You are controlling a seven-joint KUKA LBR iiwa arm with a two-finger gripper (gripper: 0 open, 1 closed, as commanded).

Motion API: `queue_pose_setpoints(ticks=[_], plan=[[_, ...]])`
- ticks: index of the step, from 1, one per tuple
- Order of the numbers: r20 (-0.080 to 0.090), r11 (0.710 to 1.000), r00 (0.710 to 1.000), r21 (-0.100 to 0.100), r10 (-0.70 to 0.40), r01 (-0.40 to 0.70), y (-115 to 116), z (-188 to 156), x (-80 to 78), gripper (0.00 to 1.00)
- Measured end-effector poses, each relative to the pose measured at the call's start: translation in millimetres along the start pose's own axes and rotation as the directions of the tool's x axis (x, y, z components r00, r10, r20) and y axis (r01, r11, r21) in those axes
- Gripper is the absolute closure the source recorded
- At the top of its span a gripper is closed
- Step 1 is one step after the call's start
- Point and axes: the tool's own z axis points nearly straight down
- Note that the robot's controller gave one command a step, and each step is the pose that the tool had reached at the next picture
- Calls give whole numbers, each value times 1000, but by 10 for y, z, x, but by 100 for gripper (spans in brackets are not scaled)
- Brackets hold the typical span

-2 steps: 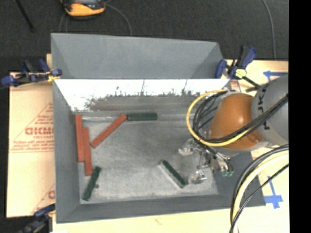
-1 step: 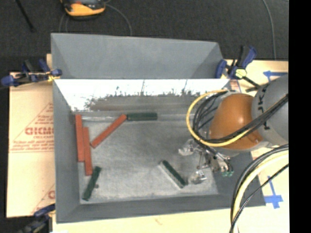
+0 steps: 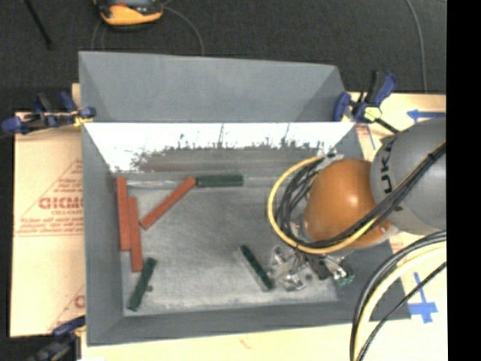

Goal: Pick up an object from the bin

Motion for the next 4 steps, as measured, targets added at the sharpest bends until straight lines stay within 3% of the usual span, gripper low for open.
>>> queue_pose_setpoints(ticks=[1, 2, 3, 4], plan=[[35, 1000, 999, 5, -6, 6, 24, 1, -89, 0], [35, 1000, 999, 5, -8, 8, 25, 1, -89, 0], [-3, 999, 999, -9, 40, -40, 438, -34, -474, 100], [-3, 999, 999, -8, 38, -39, 438, -35, -475, 100]])
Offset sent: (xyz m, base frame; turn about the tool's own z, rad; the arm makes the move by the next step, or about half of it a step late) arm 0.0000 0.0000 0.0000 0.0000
